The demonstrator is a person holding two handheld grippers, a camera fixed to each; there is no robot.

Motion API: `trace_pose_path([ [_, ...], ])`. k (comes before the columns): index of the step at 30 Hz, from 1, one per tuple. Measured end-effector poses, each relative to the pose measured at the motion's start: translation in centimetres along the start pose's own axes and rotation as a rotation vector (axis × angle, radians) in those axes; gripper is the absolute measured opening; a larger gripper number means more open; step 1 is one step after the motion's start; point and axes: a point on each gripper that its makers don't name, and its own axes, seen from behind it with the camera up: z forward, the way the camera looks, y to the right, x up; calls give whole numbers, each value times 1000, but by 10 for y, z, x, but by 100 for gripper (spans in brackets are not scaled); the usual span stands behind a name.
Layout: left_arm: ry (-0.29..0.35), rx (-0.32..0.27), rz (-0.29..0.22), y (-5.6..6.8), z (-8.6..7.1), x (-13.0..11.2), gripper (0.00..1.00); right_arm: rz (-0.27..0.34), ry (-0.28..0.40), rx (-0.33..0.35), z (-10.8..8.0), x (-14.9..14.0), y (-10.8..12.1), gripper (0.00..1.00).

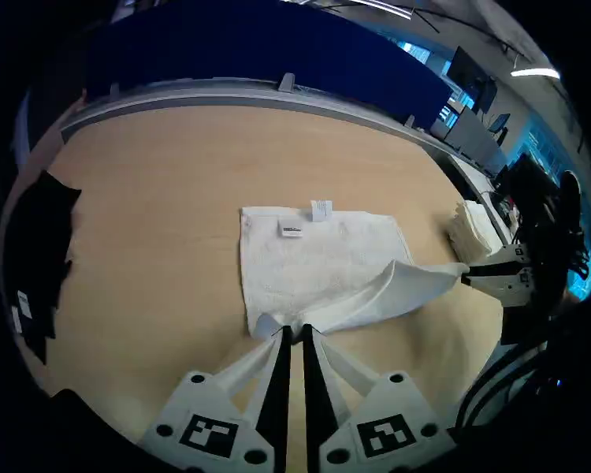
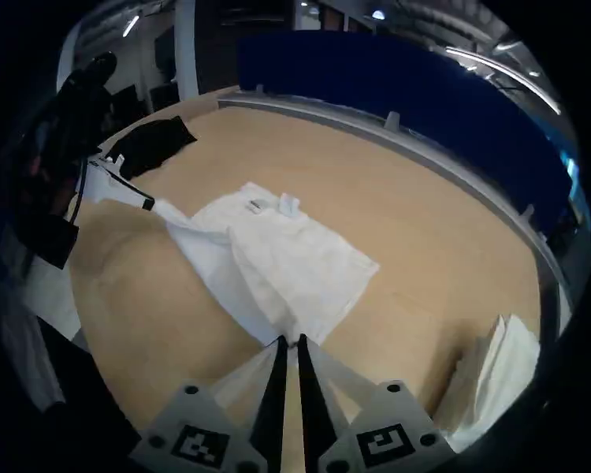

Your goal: Fold towel

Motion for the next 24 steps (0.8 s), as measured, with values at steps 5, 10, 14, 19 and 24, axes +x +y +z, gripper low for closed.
trace_pose_path([
  [5,4,3,-18,0,-2,-1,10,-21,8,3,2,10,5,9],
  [10,12,2,-28,0,-3,5,10,-37,5,1,5,16,12,9],
  [14,22,4,-23,-1,0,16,10,-47,11,-5,10,27,22,9],
  [19,42,10,-6,-5,9,40,10,-54,20,-17,18,44,37,9],
  [24,62,22,18,-11,19,66,10,-56,27,-28,27,59,55,9],
])
